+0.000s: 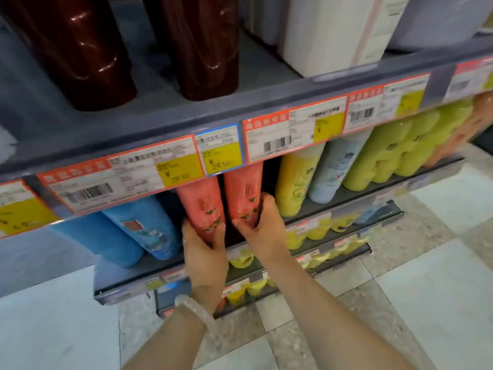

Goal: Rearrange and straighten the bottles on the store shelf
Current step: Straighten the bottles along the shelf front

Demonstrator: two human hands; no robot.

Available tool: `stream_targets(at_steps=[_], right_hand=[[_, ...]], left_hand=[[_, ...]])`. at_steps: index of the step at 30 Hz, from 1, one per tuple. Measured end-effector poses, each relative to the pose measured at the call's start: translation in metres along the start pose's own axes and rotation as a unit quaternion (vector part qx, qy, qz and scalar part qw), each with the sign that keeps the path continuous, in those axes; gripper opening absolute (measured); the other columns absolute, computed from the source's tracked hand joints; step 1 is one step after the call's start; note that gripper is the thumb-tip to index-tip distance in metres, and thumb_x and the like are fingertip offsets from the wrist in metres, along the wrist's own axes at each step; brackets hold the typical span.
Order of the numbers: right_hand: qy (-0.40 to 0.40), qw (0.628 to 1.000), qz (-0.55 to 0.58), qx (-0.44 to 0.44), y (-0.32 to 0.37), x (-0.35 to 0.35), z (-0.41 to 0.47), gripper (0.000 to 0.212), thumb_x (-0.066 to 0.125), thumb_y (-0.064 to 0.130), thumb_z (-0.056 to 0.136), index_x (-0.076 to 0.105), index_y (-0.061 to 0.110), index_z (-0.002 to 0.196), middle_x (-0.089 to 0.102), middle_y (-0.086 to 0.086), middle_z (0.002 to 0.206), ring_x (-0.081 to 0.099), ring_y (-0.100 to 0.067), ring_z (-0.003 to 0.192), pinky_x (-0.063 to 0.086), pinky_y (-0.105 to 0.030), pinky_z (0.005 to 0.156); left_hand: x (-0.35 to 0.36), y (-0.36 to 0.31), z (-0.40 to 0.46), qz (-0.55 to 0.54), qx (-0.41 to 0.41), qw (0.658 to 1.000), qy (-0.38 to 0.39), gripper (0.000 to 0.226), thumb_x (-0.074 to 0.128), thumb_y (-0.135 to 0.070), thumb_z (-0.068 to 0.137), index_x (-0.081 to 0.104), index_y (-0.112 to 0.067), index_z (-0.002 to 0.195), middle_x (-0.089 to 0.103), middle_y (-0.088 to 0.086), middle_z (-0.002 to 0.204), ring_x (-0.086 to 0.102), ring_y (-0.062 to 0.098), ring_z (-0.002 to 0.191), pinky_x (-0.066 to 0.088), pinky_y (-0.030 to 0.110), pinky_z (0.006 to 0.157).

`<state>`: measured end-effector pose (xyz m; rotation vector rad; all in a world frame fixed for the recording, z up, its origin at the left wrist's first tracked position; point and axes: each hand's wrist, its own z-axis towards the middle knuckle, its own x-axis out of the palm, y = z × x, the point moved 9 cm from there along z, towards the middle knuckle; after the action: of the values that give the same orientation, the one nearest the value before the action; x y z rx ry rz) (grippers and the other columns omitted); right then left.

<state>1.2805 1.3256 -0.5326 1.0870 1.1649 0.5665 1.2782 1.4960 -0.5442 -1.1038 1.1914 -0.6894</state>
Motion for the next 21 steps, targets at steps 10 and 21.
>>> stream_targets(at_steps=[10,21], right_hand=[[0.056,0.998,0.014,-0.007,-0.026,-0.030,-0.004,0.060,0.069,0.014,0.076,0.042,0.012,0.129,0.052,-0.009,0.127,0.052,-0.022,0.118,0.044,-0.036,0.100],[-0.187,0.979,0.040,0.071,-0.072,-0.207,0.046,0.062,0.069,0.020,0.079,0.038,0.005,0.131,0.047,-0.011,0.129,0.046,-0.022,0.120,0.038,-0.028,0.096]], left_hand=[[0.000,-0.003,-0.045,-0.026,-0.001,0.996,-0.086,0.069,0.064,-0.043,0.079,0.037,-0.007,0.132,0.046,0.016,0.134,0.047,0.030,0.124,0.040,0.054,0.103],[0.143,-0.078,-0.088,0.048,0.104,0.983,0.146,0.054,0.060,-0.013,0.086,0.039,0.001,0.133,0.045,0.020,0.134,0.043,0.030,0.125,0.023,0.013,0.099]])
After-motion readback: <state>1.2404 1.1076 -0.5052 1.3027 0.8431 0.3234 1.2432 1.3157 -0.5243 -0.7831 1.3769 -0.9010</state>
